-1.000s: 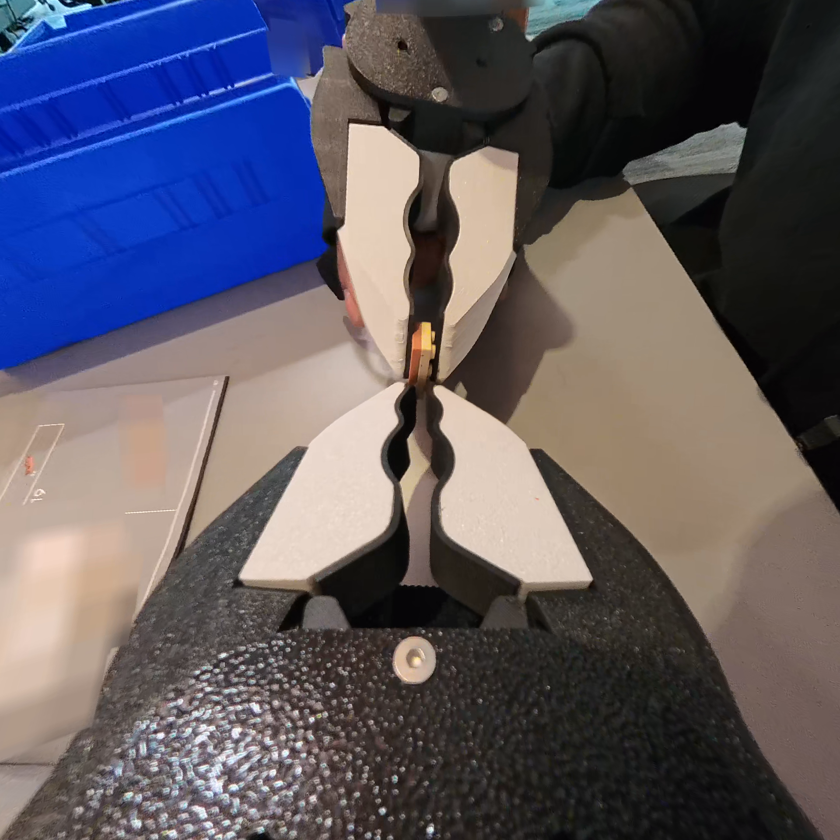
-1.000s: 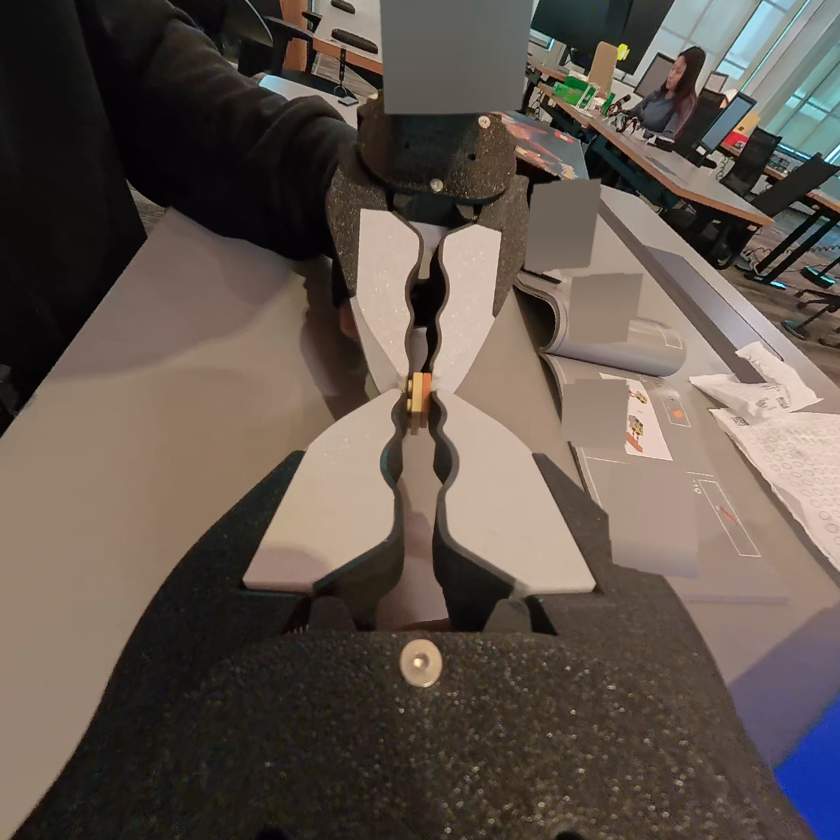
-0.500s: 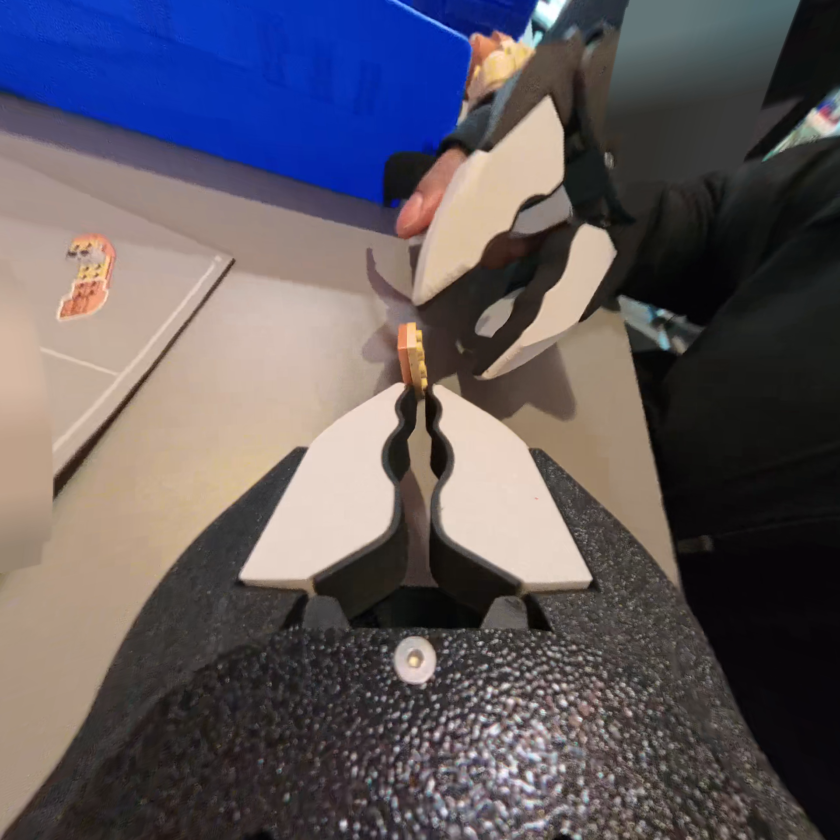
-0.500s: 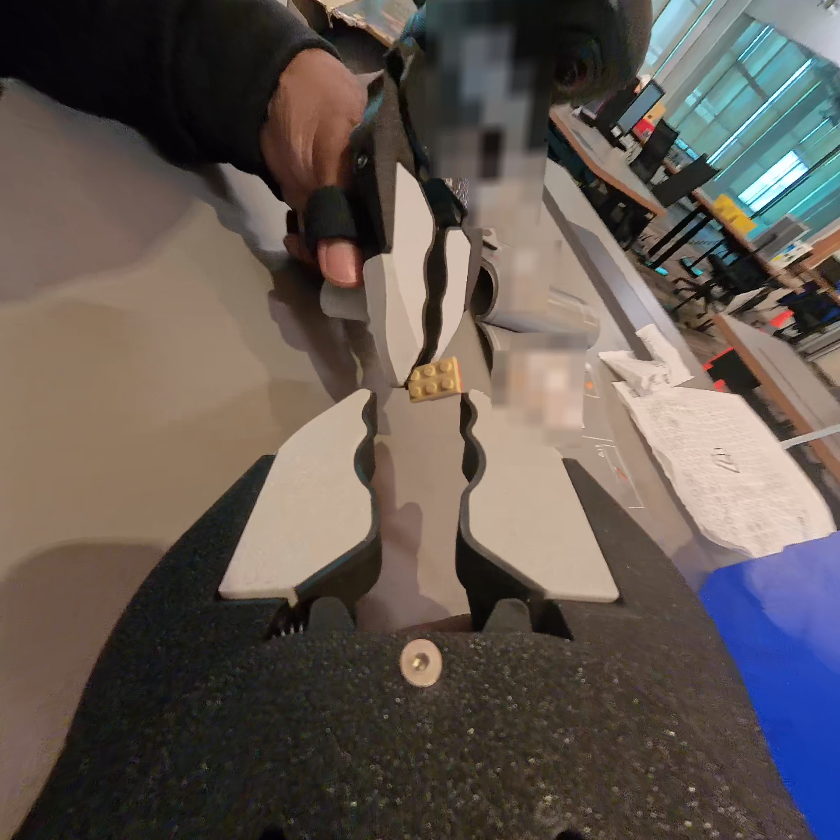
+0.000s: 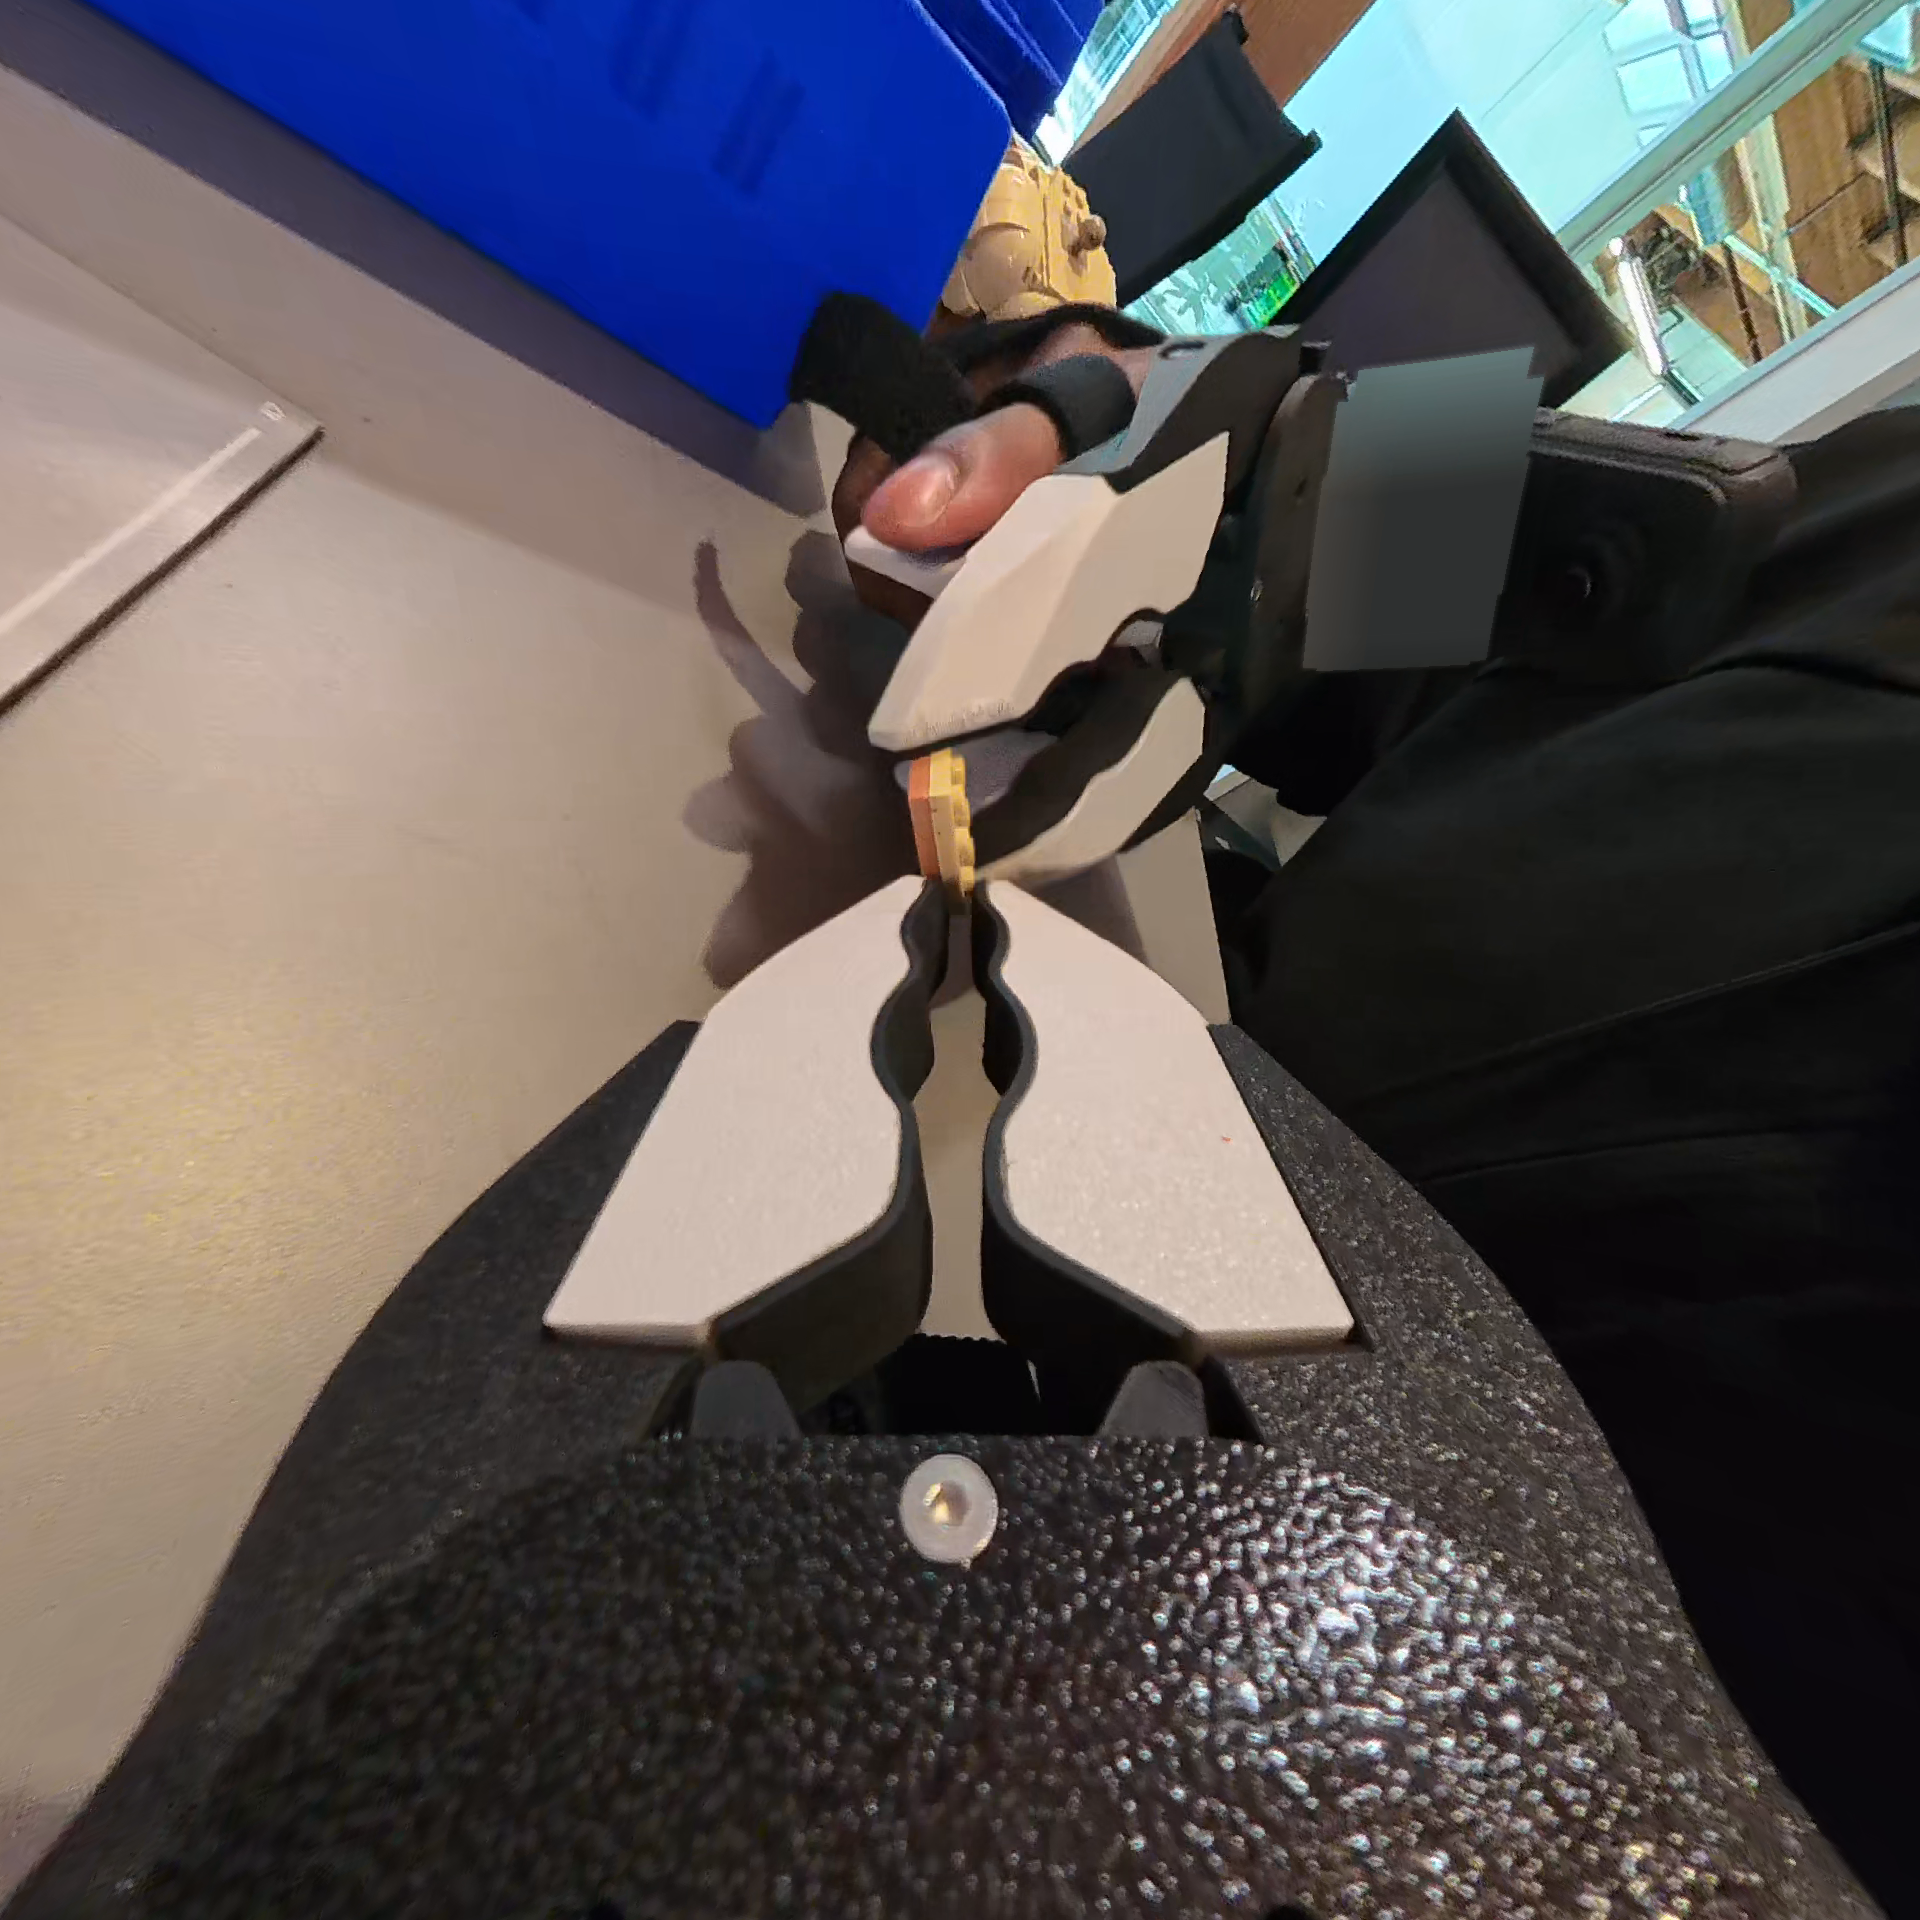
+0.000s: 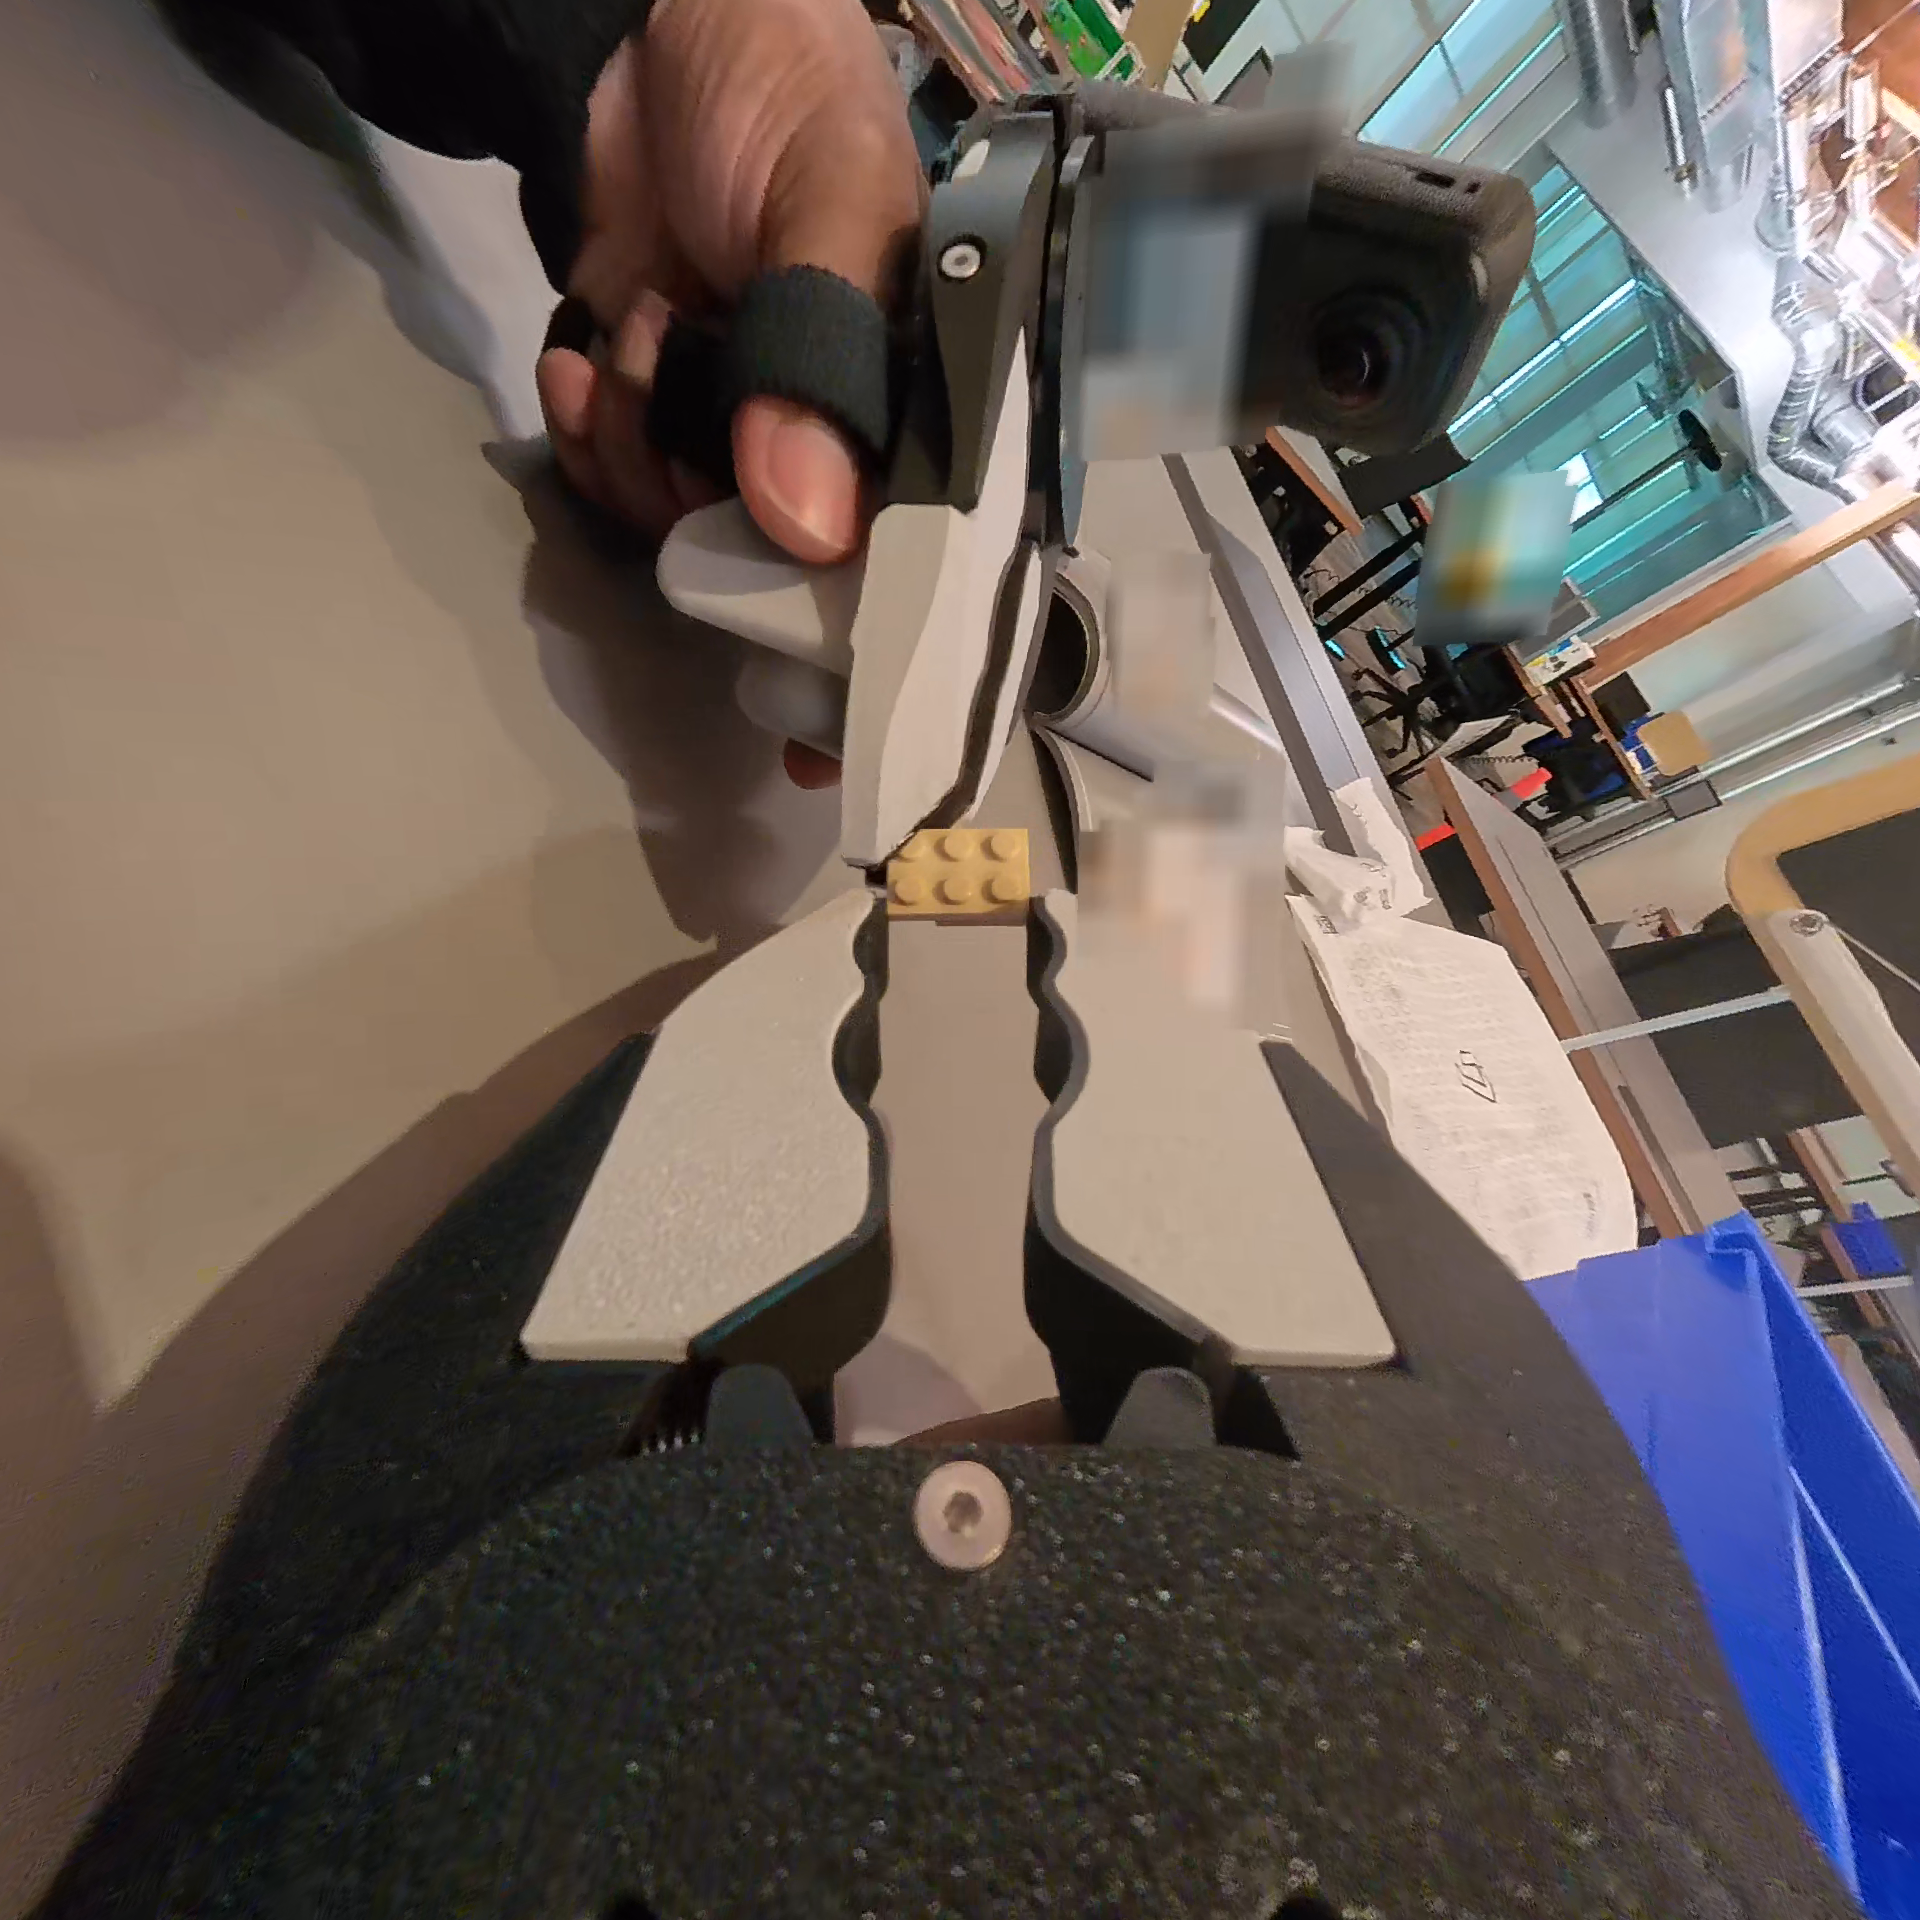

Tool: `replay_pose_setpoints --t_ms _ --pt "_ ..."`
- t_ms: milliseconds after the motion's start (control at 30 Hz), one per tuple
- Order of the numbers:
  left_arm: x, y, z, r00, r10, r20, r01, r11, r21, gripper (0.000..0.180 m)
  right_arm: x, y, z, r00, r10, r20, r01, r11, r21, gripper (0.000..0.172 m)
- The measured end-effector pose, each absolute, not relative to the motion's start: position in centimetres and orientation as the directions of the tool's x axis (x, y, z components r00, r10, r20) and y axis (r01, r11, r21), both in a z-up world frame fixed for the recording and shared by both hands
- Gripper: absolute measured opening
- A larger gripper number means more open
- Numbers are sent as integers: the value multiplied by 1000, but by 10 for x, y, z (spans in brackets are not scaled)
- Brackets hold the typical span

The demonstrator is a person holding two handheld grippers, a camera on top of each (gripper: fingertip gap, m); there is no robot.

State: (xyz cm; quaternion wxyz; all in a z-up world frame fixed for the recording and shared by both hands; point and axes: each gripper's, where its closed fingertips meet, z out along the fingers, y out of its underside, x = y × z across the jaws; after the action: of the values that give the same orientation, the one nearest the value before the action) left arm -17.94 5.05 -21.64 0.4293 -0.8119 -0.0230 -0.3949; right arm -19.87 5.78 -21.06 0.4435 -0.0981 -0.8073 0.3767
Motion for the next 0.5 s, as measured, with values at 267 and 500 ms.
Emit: replay_pose_setpoints --t_ms 267,500 --pt "-199 40 -233 843 -304 443 137 -676 -724 19 -200 67 -234 -723 604 336 137 602 -787 25" --pt "-218 51 -228 913 -290 287 74 -575 -815 20 -206 78 -249 -706 672 225 315 582 -750 25"
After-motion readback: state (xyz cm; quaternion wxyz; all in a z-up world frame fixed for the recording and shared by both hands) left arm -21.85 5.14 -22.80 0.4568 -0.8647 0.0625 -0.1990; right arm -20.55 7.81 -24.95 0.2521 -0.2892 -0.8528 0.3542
